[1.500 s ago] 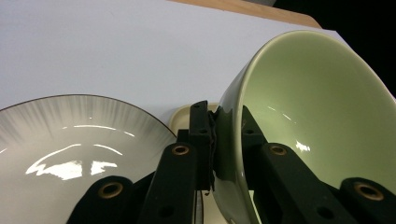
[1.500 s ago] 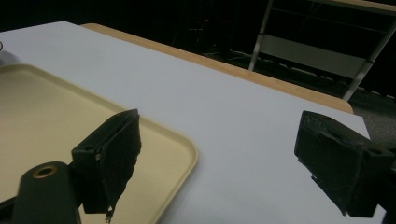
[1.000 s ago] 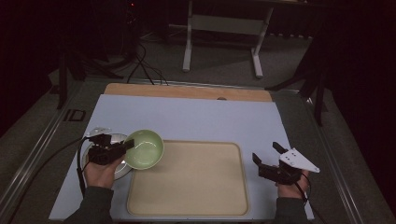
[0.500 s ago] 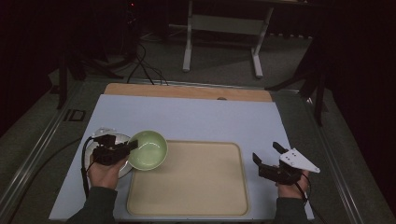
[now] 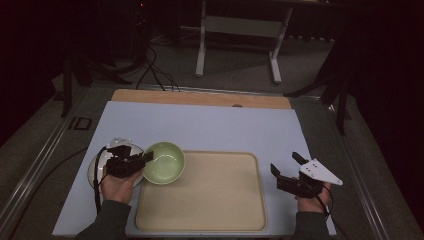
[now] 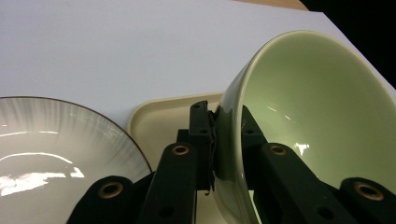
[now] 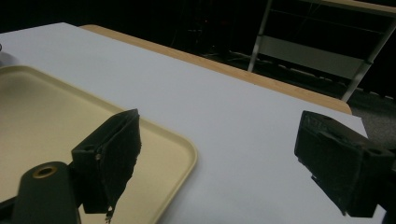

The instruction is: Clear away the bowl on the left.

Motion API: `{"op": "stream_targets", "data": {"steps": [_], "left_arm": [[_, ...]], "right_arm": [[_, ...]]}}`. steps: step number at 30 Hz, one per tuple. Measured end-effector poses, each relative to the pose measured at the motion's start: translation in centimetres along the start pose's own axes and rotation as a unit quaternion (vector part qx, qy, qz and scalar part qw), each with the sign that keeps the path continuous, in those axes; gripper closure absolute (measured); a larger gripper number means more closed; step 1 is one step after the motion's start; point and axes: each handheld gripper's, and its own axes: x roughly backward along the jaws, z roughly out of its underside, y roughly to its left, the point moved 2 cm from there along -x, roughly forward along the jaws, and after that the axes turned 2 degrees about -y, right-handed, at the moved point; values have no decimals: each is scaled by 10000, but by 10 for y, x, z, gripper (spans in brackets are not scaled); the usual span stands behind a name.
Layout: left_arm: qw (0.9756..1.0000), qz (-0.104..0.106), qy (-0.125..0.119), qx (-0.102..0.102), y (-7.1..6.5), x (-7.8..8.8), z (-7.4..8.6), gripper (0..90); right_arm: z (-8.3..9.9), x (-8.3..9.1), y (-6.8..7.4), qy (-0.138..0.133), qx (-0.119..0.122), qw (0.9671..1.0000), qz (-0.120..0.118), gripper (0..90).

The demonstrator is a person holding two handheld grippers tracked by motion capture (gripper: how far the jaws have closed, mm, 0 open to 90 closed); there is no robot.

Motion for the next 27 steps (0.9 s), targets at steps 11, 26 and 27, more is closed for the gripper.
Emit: {"op": "stream_targets", "data": {"steps": [11,26,27], "left_arm": [[10000,38,30,-28,-5,-5,2,828],[9998,103,122,-91,-14,-13,5,828],[9998,101,136,-98,-15,-14,5,828]], "right_arm": [[0,0,0,-10,-4,10000,12,140],[0,0,0,-17,-1,10000,19,140],[0,0,0,-16,-4,10000,21,140]]}}
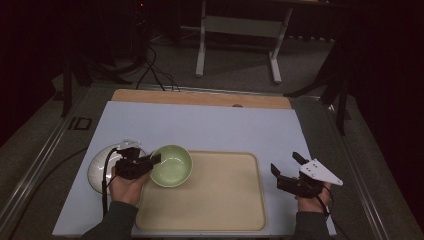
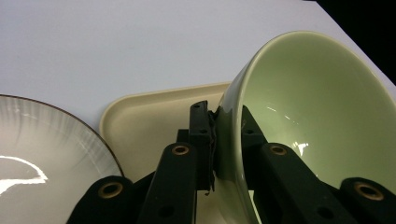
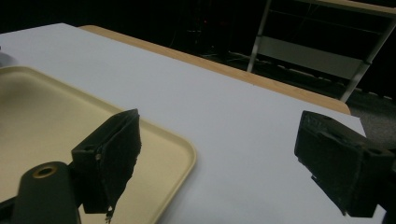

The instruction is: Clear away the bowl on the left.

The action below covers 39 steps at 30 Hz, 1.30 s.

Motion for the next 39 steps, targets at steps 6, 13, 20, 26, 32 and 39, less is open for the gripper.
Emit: {"op": "stream_targets", "data": {"steps": [6,13,20,26,32,39], "left_arm": [[10000,50,33,-9,-4,-4,1,828],[9999,108,92,-35,-9,-9,4,828],[9998,146,138,-47,-13,-13,6,827],[9997,176,157,-62,-16,-15,7,827],[9996,209,195,-86,-19,-18,8,827],[9993,243,241,-114,-23,-21,10,827]], "right_arm": [[0,0,0,7,3,10000,-5,140],[0,0,0,5,5,10000,-1,140],[0,0,0,-2,8,10000,-2,140],[0,0,0,-1,5,10000,-3,140],[0,0,0,-3,7,10000,0,140],[0,0,0,-7,1,10000,-5,140]]}}
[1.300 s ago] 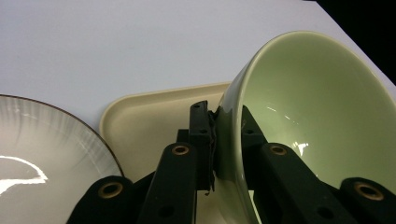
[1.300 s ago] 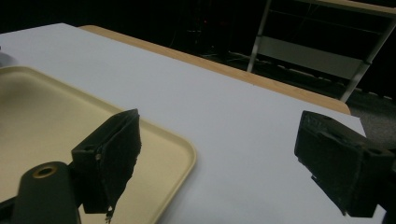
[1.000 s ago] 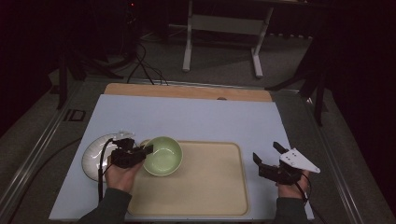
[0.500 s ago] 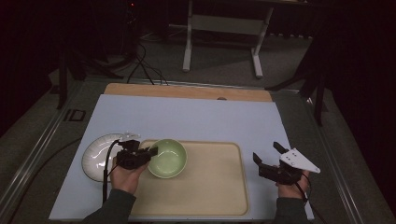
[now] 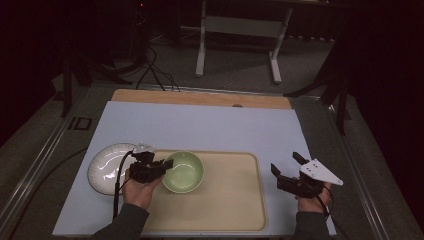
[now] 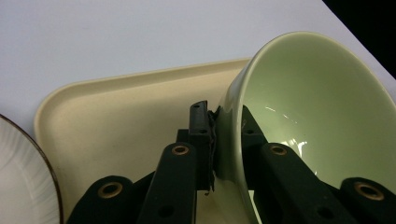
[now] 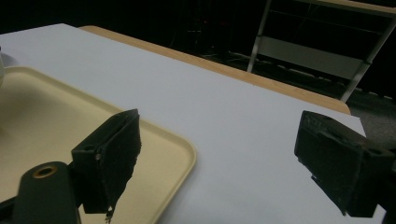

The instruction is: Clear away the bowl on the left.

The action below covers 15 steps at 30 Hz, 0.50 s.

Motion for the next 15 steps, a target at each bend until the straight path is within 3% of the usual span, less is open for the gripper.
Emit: {"op": "stream_targets", "data": {"steps": [15], "left_arm": [[9999,53,73,-58,-7,-7,3,826]], "right_arm": [[0,0,0,-5,0,10000,1,140]]}}
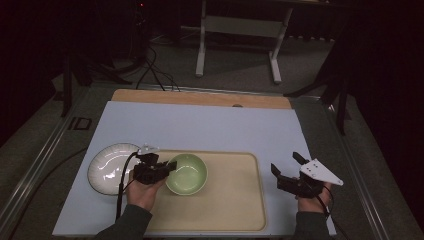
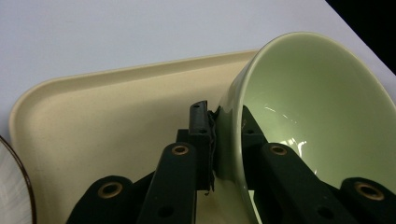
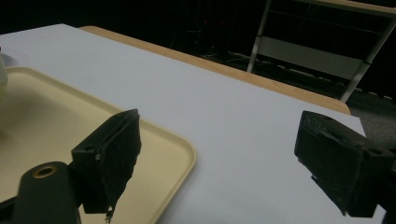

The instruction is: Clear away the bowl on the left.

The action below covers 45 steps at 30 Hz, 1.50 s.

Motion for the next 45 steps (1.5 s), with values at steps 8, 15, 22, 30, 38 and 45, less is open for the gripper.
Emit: {"op": "stream_targets", "data": {"steps": [8,15,22,30,38,45], "left_arm": [[10000,30,59,-42,-4,-4,2,826],[9999,39,105,-75,-9,-9,4,826],[9998,38,162,-105,-11,-15,6,825],[9997,38,197,-102,-12,-19,7,824],[9996,79,251,-80,-13,-23,9,824],[9994,101,304,-98,-15,-27,11,823]], "right_arm": [[0,0,0,5,4,10000,-2,140],[0,0,0,1,3,10000,-2,140],[0,0,0,11,2,10000,0,141],[0,0,0,7,1,10000,-3,140],[0,-1,0,14,-3,10000,-13,140],[0,0,-1,-10,-13,10000,0,140]]}}
